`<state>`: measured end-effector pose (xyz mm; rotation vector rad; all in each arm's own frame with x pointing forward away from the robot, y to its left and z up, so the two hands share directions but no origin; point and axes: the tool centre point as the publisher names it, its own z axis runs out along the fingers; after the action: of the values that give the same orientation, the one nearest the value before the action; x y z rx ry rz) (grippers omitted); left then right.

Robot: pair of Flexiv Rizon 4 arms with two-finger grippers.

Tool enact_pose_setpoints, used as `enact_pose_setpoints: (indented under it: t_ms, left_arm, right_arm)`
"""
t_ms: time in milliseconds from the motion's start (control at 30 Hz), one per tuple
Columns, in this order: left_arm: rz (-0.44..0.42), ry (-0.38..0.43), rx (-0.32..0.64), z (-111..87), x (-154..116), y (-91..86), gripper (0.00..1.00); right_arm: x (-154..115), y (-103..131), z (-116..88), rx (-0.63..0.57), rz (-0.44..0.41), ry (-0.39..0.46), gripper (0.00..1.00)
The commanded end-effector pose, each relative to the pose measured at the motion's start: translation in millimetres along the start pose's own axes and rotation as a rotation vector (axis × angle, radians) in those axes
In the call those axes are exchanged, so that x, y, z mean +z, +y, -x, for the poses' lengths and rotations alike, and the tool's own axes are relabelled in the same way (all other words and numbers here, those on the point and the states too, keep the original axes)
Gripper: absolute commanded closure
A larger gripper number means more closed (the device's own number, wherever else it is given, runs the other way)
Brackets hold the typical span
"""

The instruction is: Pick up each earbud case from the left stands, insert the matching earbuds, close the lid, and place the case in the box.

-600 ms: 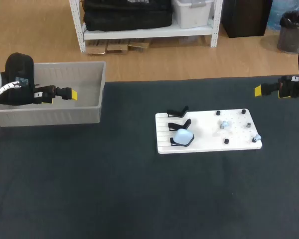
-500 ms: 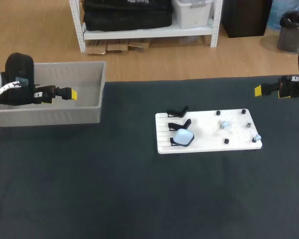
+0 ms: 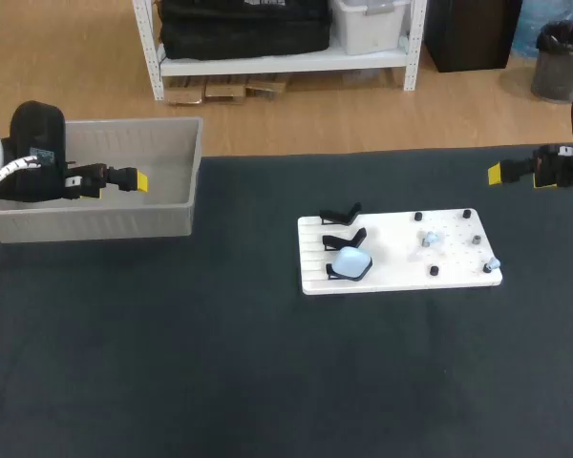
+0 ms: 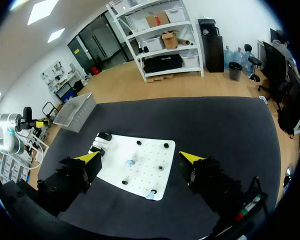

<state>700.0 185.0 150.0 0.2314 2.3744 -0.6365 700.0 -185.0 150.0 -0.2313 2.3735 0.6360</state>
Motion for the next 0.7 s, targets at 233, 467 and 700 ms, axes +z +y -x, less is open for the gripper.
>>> enact_pose_setpoints:
  t_ms: [233,467,700]
  left_arm:
    - [0.0,0.0,0.0,0.0,0,0.0,0.0]
    - [0.0,0.0,0.0,0.0,0,0.0,0.0]
    - [-0.061,-0.032,0.095,12.6,-1,-3.1,0.0]
  right_arm:
    - [0,0,0,0.0,0.0,0.0,0.0]
    - [0,0,0,0.0,0.0,0.0,0.0]
    - [0,0,0,0.0,0.0,0.0,0.0]
